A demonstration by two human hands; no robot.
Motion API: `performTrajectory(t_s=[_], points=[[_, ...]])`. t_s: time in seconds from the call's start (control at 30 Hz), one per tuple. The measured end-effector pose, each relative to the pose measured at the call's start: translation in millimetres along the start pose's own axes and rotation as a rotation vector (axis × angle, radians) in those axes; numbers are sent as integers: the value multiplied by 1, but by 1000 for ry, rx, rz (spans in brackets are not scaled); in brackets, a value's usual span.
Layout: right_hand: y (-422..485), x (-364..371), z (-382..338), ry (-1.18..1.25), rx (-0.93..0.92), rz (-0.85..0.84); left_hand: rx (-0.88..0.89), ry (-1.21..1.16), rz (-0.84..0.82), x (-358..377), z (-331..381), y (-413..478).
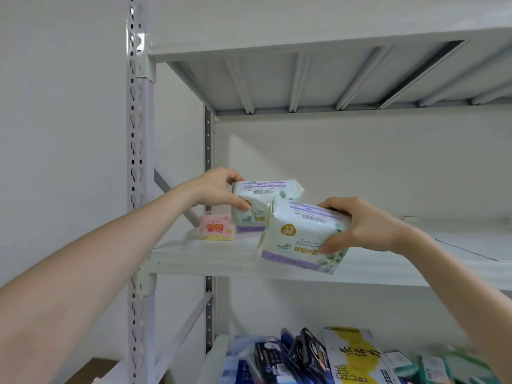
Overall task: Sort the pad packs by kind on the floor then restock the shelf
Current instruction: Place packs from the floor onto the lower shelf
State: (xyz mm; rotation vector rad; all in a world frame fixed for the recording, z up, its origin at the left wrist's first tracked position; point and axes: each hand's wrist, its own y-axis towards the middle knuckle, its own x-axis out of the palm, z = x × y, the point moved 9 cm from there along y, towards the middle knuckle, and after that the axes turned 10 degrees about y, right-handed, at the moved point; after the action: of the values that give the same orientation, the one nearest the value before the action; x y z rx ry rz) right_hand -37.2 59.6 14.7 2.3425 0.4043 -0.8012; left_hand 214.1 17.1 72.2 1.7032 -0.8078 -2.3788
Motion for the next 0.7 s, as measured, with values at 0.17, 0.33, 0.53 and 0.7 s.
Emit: performTrajectory(t_s=[0.17,0.33,0.53,0.7], points=[[45,-6,22,-16,50,19,30,-67,-49,22,-25,52],[91,-9,47,-68,81,20,17,-75,-112,49,-51,95],[145,-9,82,-93,99,-22,-30,-130,-178,75,-86,135],[174,3,100,-59,129,-79,-60,-145,-267,93,-110,153]])
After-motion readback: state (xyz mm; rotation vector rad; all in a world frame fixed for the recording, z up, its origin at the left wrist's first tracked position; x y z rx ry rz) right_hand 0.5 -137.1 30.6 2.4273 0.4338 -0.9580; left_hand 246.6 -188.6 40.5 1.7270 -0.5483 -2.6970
